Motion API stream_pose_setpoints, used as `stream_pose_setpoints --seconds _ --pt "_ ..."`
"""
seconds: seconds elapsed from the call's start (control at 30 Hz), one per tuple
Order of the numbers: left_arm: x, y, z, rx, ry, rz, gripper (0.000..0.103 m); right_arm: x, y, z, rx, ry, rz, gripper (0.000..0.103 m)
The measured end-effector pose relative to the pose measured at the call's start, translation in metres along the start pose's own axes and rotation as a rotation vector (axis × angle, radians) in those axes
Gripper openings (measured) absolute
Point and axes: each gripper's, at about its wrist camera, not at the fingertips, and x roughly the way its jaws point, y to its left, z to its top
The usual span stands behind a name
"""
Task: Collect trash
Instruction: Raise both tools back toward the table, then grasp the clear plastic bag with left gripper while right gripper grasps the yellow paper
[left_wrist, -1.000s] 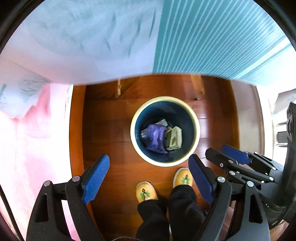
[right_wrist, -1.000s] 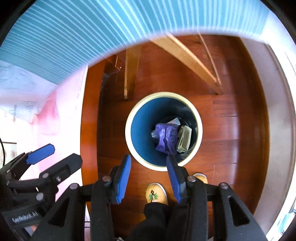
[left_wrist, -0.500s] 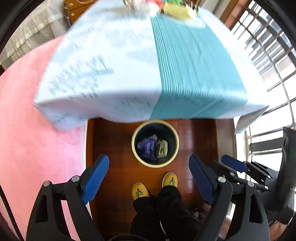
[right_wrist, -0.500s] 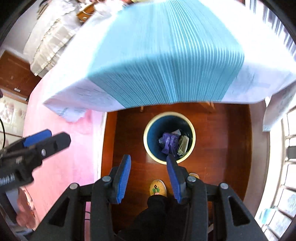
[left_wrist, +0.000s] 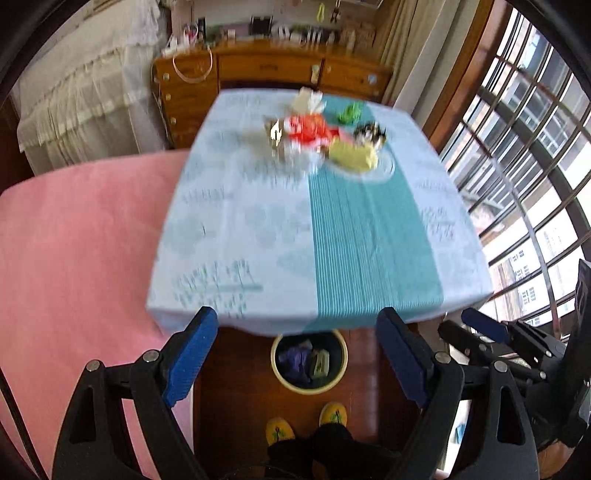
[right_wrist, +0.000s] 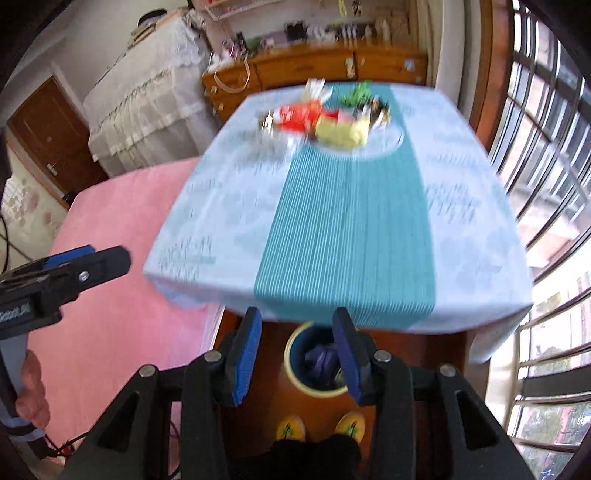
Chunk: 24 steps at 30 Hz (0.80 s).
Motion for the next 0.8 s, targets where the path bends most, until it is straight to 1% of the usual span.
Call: stream_pose_setpoints --seconds 0.1,0.2,0.27,0.4,0.5,0.53,0.6,0.63,0.7,0.8 --pt "-0.01 0.0 0.017 0.023 -0.033 -0.014 0.087 -0.008 0.001 0.017 -0.001 -0.047 -0.027 0.041" --pt "-0.011 -0.002 0.036 0.056 -0.066 -0.017 0.087 -0.009 0.001 0.037 -0.008 -0.079 -0.041 0.041" --pt "-0.007 -0.006 0.047 0.065 -0.081 -0.007 0.087 -0.007 0.0 0.048 -0.011 -0.084 -0.047 0.041" --pt "0.014 -0.013 0.078 0.041 -0.097 0.009 0.087 0.006 -0.009 0.081 -0.032 -0.09 -0.03 0.041" --pt "0.042 -0.02 0.104 0.004 -0.073 0.023 0.087 0.023 -0.021 0.108 -0.08 -0.097 -0.023 0.041" --pt "0.056 -0.022 0.116 -0.022 -0.057 0.032 0.087 0.03 -0.027 0.119 -0.096 -0.097 -0.019 0.041" --pt "0.082 -0.025 0.136 -0.055 -0.026 0.027 0.087 0.047 -0.04 0.141 -0.122 -0.094 -0.004 0.041" --pt "0.095 -0.027 0.144 -0.074 -0.015 0.039 0.086 0.053 -0.044 0.149 -0.13 -0.09 0.003 0.041" --pt "0.117 -0.031 0.157 -0.112 0.012 0.058 0.085 0.072 -0.057 0.171 -0.155 -0.07 0.039 0.041" --pt "0.161 -0.036 0.179 -0.181 0.097 0.039 0.085 0.1 -0.074 0.197 -0.202 -0.018 0.08 0.041"
